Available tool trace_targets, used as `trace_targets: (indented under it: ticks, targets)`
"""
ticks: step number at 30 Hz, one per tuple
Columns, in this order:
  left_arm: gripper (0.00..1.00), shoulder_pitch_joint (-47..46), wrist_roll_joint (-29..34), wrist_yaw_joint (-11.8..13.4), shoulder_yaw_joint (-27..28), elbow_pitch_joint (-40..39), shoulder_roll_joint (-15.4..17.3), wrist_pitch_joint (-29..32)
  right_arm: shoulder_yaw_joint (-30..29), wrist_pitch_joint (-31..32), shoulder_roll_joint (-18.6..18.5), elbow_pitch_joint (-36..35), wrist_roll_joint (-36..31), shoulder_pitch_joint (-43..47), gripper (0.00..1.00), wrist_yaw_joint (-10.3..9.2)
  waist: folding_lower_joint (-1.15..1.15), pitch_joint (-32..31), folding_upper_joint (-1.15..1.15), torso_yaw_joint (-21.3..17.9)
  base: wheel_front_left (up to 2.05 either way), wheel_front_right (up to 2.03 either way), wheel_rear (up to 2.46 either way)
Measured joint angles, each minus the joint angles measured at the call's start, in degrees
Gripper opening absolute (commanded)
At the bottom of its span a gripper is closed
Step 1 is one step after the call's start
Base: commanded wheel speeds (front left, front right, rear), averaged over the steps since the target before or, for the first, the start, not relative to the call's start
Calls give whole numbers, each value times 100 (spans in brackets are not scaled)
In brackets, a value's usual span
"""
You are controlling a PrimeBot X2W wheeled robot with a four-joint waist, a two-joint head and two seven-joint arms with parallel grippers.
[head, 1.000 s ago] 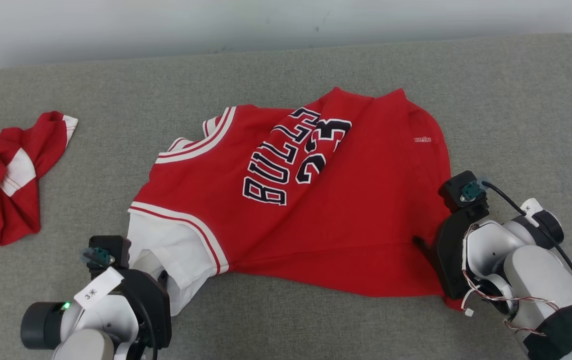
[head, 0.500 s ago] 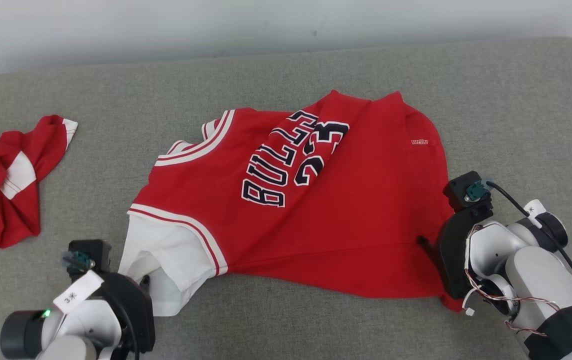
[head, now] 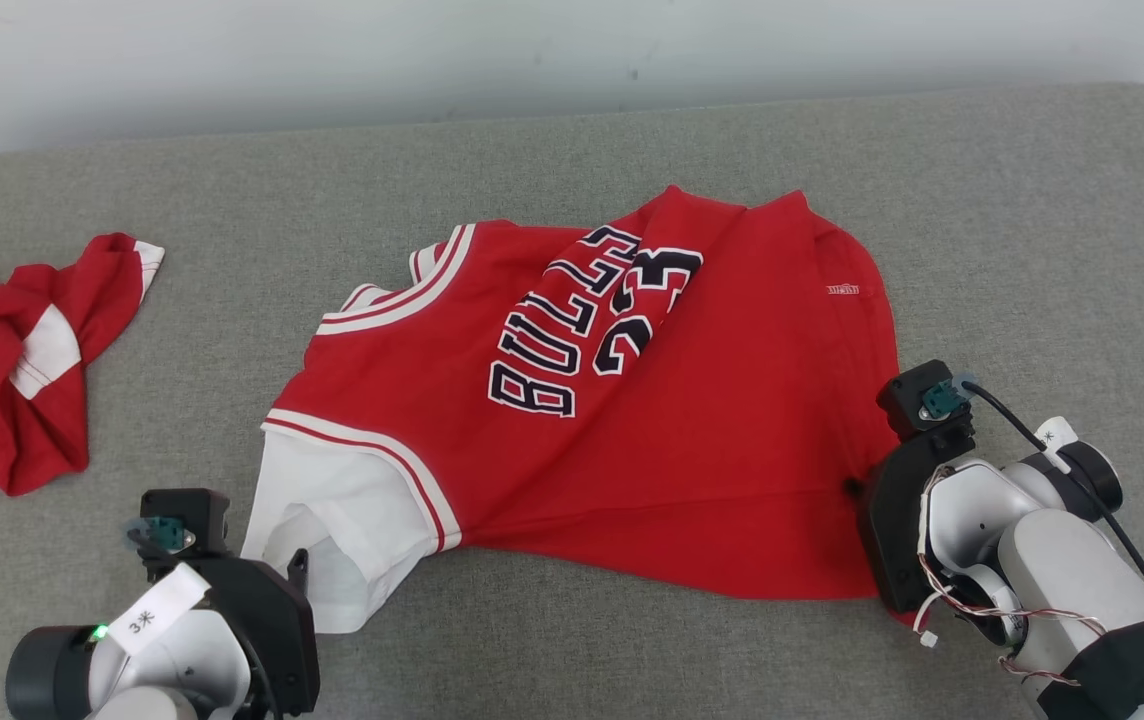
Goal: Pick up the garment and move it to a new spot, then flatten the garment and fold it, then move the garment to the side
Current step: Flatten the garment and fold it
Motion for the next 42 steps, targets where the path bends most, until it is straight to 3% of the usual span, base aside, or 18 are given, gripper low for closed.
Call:
trace_targets:
  ticks: [1,2,3,4,17,30,35,41,42]
  targets:
    - [43,3,1,0,0,-22,-4,-25,-1,-4,-1,5,-4,0,26,-1,0,-2,0,1,0,0,0]
    - [15,3,1,0,2,-54,-14,-37,-1,-18,-2,10,-4,0,10,-1,0,-4,0,1,0,0,0]
    - [0,3,8,0,2,-98,-20,-46,0,-23,-2,12,-10,0,4,-15,0,-6,0,2,0,0,0]
    - [0,2,23,0,10,-137,-24,-64,1,-33,-2,15,-23,0,0,-25,0,-8,0,2,0,0,0]
    - [0,222,69,1,148,-313,-42,-175,-43,-257,-9,69,-29,78,0,-97,0,-197,-1,18,0,0,0]
    - [0,181,304,3,375,-883,-170,-1013,-649,-1284,67,-500,-88,4,0,-675,0,-369,-1,-3,0,0,0]
    - [0,358,328,4,545,-1009,-313,-1248,-616,-1352,71,-599,-79,485,0,-672,0,-497,-1,-42,0,0,0]
    - [0,714,324,8,356,-911,-345,-1220,-461,-1225,30,-474,-52,891,0,-595,-1,-552,-1,-112,0,0,0]
    - [0,713,324,8,337,-912,-346,-1220,-448,-1199,34,-475,-51,893,21,-594,-1,-543,-1,-114,0,0,0]
